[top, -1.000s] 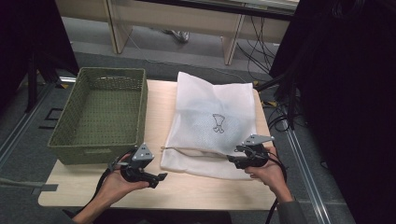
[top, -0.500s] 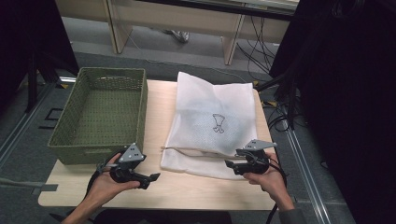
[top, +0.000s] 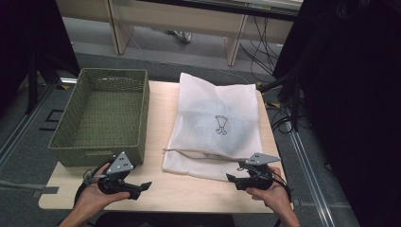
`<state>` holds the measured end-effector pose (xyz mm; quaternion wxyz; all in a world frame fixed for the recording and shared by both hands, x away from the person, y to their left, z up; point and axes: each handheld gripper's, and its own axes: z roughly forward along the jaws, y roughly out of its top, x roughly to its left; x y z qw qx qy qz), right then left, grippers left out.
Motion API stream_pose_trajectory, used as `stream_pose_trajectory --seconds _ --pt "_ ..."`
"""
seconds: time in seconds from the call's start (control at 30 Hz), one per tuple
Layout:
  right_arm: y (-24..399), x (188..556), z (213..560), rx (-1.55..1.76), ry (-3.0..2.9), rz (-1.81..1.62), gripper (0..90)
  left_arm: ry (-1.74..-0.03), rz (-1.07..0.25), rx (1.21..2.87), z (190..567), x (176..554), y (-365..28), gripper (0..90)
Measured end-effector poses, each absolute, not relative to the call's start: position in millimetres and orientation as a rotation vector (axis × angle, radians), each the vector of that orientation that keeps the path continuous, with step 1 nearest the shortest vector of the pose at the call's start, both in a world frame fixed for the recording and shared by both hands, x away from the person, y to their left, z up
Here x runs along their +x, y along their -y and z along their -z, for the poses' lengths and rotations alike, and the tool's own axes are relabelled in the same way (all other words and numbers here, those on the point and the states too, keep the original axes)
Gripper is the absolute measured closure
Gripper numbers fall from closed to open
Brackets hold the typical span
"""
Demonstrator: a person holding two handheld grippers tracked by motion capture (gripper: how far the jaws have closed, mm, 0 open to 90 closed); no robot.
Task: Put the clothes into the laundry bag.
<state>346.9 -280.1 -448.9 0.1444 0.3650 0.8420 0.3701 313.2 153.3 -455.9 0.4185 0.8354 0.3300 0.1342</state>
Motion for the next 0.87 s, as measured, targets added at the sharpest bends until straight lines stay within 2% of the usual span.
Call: stream_pose_trajectory --seconds 0.33,0.43,0.47,0.87 --pt "284.6 323.3 452.2 1.107 -2.412 -1.068 26.7 -0.807 -0.370 2.118 455.1 307.4 -159.8 16.0" --pt "284.7 323.6 454.7 1.073 -2.431 -1.037 24.6 -0.795 -0.359 2.121 456.7 308.6 -160.0 16.0" --pt "282.6 322.0 455.2 1.108 -2.436 -1.043 23.9 -0.838 -0.339 2.098 457.7 306.6 -158.9 16.0" --pt "283.1 322.4 455.5 1.085 -2.436 -1.018 23.2 -0.843 -0.351 2.112 457.4 308.9 -161.3 15.9"
